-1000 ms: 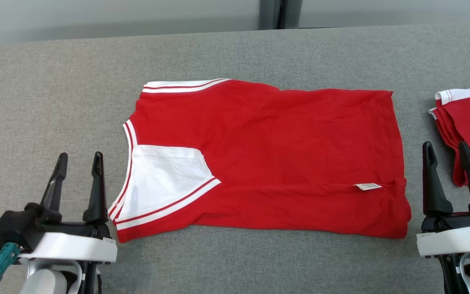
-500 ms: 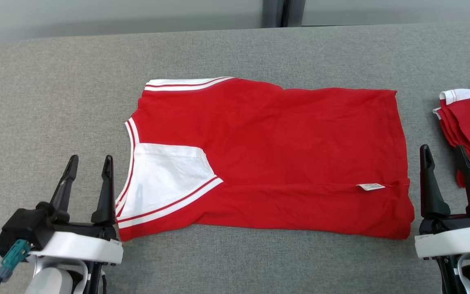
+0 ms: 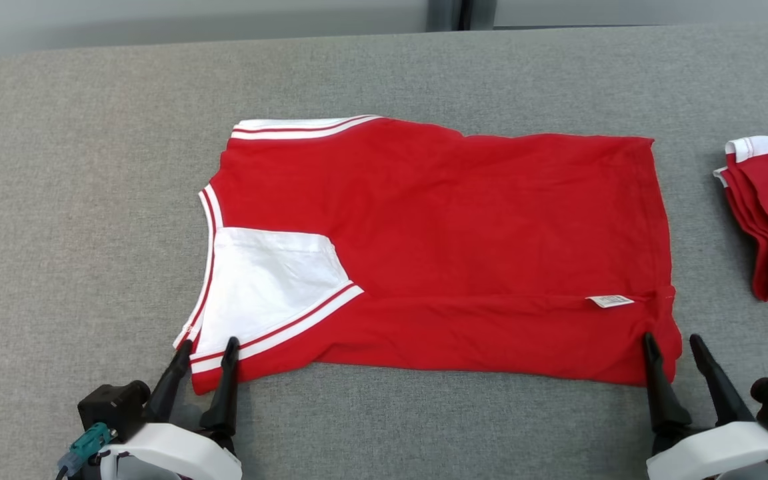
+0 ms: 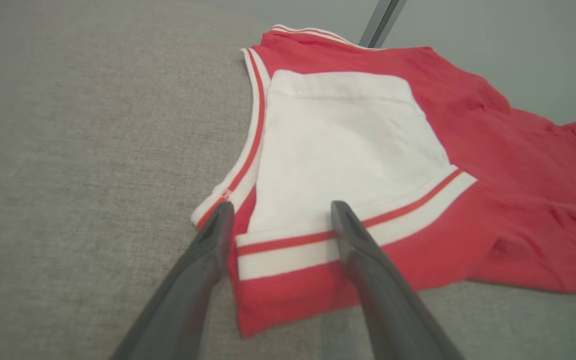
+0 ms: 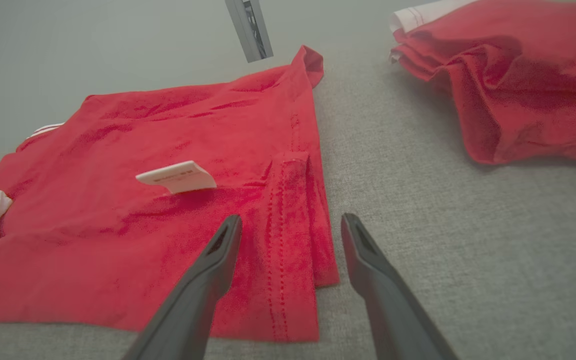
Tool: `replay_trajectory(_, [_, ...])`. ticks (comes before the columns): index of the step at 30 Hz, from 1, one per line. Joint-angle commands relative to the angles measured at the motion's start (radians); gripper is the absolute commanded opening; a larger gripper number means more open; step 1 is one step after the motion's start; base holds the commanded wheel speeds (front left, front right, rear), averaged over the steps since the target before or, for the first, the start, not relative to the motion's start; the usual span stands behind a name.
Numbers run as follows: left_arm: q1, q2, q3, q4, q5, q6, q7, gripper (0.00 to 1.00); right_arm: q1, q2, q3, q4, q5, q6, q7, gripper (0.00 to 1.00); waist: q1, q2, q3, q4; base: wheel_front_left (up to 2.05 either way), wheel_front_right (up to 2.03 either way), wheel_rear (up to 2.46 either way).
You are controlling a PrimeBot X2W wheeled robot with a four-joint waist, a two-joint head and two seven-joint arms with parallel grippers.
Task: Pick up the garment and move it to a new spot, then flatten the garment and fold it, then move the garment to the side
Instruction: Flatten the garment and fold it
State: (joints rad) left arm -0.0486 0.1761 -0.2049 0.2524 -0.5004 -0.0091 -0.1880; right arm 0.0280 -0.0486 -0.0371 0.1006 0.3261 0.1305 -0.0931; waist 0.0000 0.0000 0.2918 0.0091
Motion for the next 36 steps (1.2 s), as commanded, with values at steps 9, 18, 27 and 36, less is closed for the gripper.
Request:
replay_trajectory(9, [-0.052,0.017,-0.013,0.119,-0.076,-0.052,0.13,1.0,-0.048,-0.005,0.037,0.157,0.039,0.001,-0.018,1.0,0.0,0.0,0.022,0.008,0.0,0.0,0.0])
replay_trajectory(18, [-0.068,0.023,-0.071,0.194,-0.061,-0.03,0.268,0.0,-0.072,0.002,0.085,0.242,0.083,0.002,0.007,0.36,0.0,0.0,0.018,0.001,0.0,0.0,0.0])
replay_trajectory(27, [-0.086,0.038,-0.104,0.16,-0.015,-0.004,0.273,0.0,-0.075,0.0,0.098,0.222,0.095,0.001,0.021,0.0,0.0,0.0,0.015,0.002,0.0,0.0,0.0])
replay_trajectory(36, [0.001,0.089,-0.073,-0.034,-0.014,0.042,0.264,0.0,0.006,-0.005,0.055,0.084,0.077,0.001,0.064,0.0,0.0,0.0,-0.025,0.01,0.0,0.0,0.0])
